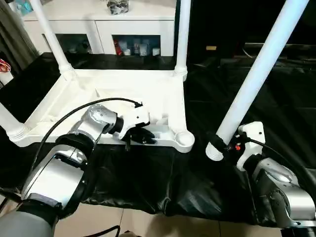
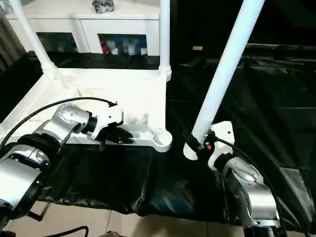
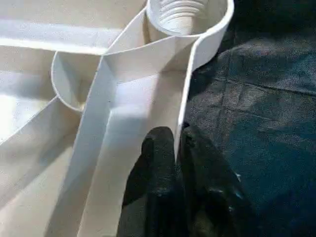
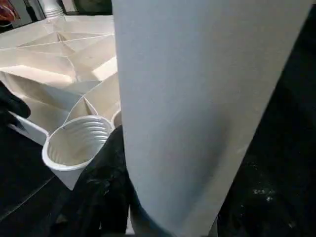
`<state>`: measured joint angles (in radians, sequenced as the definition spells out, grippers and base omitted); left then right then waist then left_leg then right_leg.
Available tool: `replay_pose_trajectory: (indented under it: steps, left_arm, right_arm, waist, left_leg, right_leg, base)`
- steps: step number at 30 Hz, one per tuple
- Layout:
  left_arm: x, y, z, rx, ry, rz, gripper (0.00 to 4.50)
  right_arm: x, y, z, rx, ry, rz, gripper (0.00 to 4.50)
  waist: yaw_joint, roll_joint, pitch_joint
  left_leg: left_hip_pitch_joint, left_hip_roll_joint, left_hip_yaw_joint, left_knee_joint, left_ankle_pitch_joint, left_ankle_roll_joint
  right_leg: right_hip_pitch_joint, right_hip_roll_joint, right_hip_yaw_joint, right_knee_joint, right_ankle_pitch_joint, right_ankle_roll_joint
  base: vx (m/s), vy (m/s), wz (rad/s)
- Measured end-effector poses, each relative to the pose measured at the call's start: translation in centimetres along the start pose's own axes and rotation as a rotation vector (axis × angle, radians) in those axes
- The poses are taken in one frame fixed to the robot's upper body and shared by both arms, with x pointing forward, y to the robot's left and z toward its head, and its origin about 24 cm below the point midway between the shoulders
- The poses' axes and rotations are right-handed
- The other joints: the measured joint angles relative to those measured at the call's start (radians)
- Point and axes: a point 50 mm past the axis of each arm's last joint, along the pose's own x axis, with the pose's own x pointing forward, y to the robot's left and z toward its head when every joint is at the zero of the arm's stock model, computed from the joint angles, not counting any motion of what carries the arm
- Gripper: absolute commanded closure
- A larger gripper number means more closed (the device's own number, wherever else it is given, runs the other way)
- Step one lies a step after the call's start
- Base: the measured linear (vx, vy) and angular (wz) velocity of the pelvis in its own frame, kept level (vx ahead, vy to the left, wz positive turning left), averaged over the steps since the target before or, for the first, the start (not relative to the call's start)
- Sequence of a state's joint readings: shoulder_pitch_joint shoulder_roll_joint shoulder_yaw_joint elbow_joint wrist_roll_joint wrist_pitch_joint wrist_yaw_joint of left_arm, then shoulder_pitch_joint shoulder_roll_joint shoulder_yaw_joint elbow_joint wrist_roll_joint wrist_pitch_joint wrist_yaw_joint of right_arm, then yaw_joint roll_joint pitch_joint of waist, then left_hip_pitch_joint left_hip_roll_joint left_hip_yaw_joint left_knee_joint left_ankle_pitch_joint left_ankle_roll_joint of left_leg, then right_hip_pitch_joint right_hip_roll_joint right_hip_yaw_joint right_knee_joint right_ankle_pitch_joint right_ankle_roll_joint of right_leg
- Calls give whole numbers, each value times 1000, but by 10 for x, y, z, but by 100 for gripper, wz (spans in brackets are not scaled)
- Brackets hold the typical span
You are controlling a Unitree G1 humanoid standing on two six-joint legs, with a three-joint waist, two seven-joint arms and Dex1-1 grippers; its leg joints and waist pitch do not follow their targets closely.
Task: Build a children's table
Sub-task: Insert table leg to table base
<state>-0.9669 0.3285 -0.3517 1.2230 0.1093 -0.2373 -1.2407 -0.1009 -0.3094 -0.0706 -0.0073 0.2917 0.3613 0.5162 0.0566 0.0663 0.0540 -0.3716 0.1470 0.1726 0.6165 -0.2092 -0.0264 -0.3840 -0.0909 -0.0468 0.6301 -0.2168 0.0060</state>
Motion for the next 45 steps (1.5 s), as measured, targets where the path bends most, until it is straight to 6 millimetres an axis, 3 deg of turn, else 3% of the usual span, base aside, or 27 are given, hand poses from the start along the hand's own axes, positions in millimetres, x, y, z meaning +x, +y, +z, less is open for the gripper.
replay_pose_trajectory:
  steps: [15, 19, 22, 24, 26, 27, 28, 33, 45]
  left_arm:
    - [-1, 2, 2, -8, 48, -1, 450]
    - [20, -2, 7, -87, -36, 102, 450]
    - [35, -7, 16, -106, -88, 123, 450]
    - [38, -10, 18, -103, -110, 119, 450]
    - [38, -11, 18, -100, -129, 121, 450]
    - [37, -12, 17, -95, -136, 123, 450]
    - [36, -12, 17, -85, -140, 125, 407]
    - [32, -17, 7, -101, -128, 132, 366]
    - [23, -15, 0, -96, -86, 136, 358]
  right_arm:
    - [5, 2, 7, 14, -10, 36, 261]
    - [25, 7, 37, -9, -70, 124, 261]
    - [35, 16, 55, -44, -113, 195, 261]
    - [36, 18, 52, -39, -101, 217, 261]
    - [38, 16, 47, -26, -80, 215, 261]
    - [38, 16, 45, -23, -73, 216, 261]
    - [38, 16, 45, -22, -71, 217, 261]
    - [40, 15, 43, -15, -58, 222, 261]
    - [42, 11, 41, -12, -52, 212, 261]
  waist:
    - [-10, -4, 1]
    - [-11, -22, 3]
    - [2, -40, -1]
    - [5, -51, -1]
    - [5, -55, 1]
    - [6, -55, 1]
    - [5, -56, 1]
    - [2, -58, 3]
    - [4, -57, 3]
  left_leg:
    - [1, 0, 1, 0, 0, 0]
    - [4, 0, 3, 0, 1, 3]
    - [3, 2, 3, -1, 1, 3]
    - [2, 2, 5, -3, 1, 3]
    - [0, 2, 5, -3, 1, 4]
    - [-1, 2, 5, -3, 1, 6]
    - [-1, 2, 5, -3, 3, 9]
    - [0, 2, 6, -7, 4, 8]
    - [0, 3, 6, -9, 4, 7]
  right_leg:
    - [0, 0, 1, -1, 0, 0]
    - [2, -1, 1, 1, 0, -1]
    - [2, -1, 0, -2, 0, -1]
    - [2, -1, 0, -4, 1, -1]
    - [1, -1, 0, -6, 1, -1]
    - [0, -1, 0, -6, 1, -2]
    - [0, -1, 0, -6, 1, -2]
    - [-1, -1, -1, -6, 1, -2]
    - [-2, 0, 0, -7, 1, -2]
  base:
    - [0, 0, 0]
    - [0, 0, 0]
    - [0, 0, 0]
    - [0, 0, 0]
    - [0, 0, 0]
    - [0, 0, 0]
    - [0, 0, 0]
    - [0, 0, 0]
    - [0, 0, 0]
